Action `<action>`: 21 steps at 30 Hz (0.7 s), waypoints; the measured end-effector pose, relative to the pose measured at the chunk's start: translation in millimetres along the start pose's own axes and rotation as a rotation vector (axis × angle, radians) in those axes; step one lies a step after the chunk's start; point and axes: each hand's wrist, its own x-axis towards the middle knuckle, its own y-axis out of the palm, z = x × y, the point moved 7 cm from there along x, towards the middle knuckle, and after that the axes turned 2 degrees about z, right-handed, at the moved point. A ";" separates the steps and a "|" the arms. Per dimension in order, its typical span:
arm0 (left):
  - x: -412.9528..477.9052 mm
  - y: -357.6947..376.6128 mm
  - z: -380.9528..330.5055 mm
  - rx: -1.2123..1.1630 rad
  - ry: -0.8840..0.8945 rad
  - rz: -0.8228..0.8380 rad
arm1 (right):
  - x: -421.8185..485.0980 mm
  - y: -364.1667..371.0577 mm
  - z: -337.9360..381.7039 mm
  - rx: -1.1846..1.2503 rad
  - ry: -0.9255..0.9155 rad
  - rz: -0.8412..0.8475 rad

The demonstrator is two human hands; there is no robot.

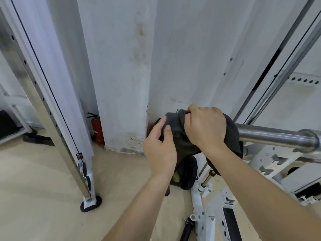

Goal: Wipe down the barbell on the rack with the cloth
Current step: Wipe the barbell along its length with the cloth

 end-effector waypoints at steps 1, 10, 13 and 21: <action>1.7 1.0 -0.9 0.025 0.030 0.006 | 0.6 0.6 0.3 0.003 0.002 0.009; 5.0 -7.2 9.7 0.160 0.167 0.029 | 1.0 1.8 1.4 -0.008 0.035 0.031; 4.9 -11.0 13.4 0.078 0.081 0.027 | 1.1 2.3 0.3 -0.015 0.037 0.025; 0.4 -6.3 10.8 0.114 0.109 0.053 | -0.2 3.5 0.4 -0.036 0.040 0.036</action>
